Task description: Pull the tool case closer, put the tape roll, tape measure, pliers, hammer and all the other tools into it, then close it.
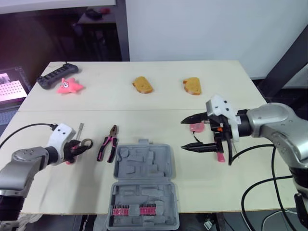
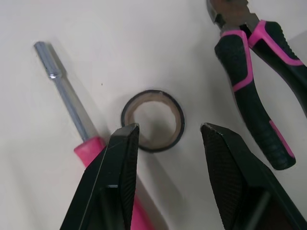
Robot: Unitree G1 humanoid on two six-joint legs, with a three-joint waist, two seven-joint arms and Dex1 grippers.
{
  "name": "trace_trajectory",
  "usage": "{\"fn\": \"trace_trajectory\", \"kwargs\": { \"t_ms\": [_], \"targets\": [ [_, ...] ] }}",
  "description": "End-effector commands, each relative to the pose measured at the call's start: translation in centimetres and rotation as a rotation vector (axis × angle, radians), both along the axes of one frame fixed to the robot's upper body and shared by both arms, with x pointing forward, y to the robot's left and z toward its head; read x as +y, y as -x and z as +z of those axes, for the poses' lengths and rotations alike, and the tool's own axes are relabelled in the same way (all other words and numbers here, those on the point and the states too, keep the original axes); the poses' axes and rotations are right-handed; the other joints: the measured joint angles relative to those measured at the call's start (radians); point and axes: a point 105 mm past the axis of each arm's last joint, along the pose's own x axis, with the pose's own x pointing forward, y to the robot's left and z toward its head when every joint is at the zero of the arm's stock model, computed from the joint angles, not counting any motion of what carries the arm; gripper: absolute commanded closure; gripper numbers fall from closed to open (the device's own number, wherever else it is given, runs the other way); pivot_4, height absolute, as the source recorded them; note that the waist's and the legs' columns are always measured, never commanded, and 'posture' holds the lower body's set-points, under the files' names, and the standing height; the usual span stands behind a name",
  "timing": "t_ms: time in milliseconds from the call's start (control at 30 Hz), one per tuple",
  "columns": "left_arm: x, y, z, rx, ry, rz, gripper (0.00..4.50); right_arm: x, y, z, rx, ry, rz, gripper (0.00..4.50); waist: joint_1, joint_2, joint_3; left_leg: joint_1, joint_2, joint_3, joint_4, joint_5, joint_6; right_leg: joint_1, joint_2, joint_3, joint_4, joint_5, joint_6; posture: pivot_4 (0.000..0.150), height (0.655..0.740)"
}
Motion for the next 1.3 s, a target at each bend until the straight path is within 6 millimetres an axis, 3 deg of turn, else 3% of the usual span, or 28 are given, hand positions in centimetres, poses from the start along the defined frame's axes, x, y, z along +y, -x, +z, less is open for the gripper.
{"fn": "trace_trajectory", "kwargs": {
  "t_ms": [33, 767, 867, 967, 1200, 1300],
  "targets": [
    [-0.3, -0.8, 0.3, -0.032, -0.014, -0.006, 2.3, 0.0, 0.4, 1.2, -0.056, -0.005, 0.002, 0.0, 0.001, 0.0, 0.0, 0.0, 0.0, 0.0, 0.0, 0.0, 0.0, 0.0, 0.0, 0.0, 0.0, 0.0, 0.0, 0.15, 0.74],
    [-0.3, -2.7, -2.9, 0.039, 0.016, 0.084, 2.3, 0.0, 0.3, 2.4, -0.077, -0.001, -0.046, 0.0, 0.004, 0.0, 0.0, 0.001, 0.0, -0.001, 0.002, 0.0, 0.0, 0.001, 0.0, 0.0, 0.004, 0.0, 0.0, 0.15, 0.74],
    [-0.2, -2.8, -2.6, 0.032, 0.027, 0.094, 3.15, 0.0, 0.3, 2.5, -0.078, 0.0, -0.047, 0.0, 0.004, 0.0, 0.0, 0.001, 0.0, -0.001, 0.002, 0.0, 0.0, 0.001, 0.0, 0.0, 0.004, 0.0, 0.0, 0.15, 0.74],
    [0.1, -2.6, -2.2, 0.022, 0.024, 0.096, 4.46, 0.1, 0.2, 2.5, -0.079, -0.002, -0.046, 0.0, 0.004, 0.0, 0.0, 0.001, 0.0, -0.001, 0.002, 0.0, 0.0, 0.001, 0.0, 0.0, 0.004, 0.0, 0.0, 0.15, 0.74],
    [-0.5, -1.6, 0.0, 0.008, 0.019, 0.031, 4.46, 0.3, 0.3, 2.6, -0.074, -0.01, -0.041, 0.0, 0.0, 0.0, 0.0, 0.001, 0.0, -0.001, 0.001, 0.0, 0.0, 0.001, 0.0, 0.0, 0.004, 0.0, 0.0, 0.15, 0.74],
    [-2.0, -1.3, 2.1, -0.008, 0.001, -0.09, 4.46, 0.4, 0.3, 2.4, -0.069, -0.017, -0.042, 0.0, 0.001, 0.0, 0.0, 0.001, 0.0, -0.001, 0.001, 0.0, 0.0, 0.001, 0.0, -0.001, 0.004, 0.0, 0.0, 0.15, 0.74]
  ]
}}
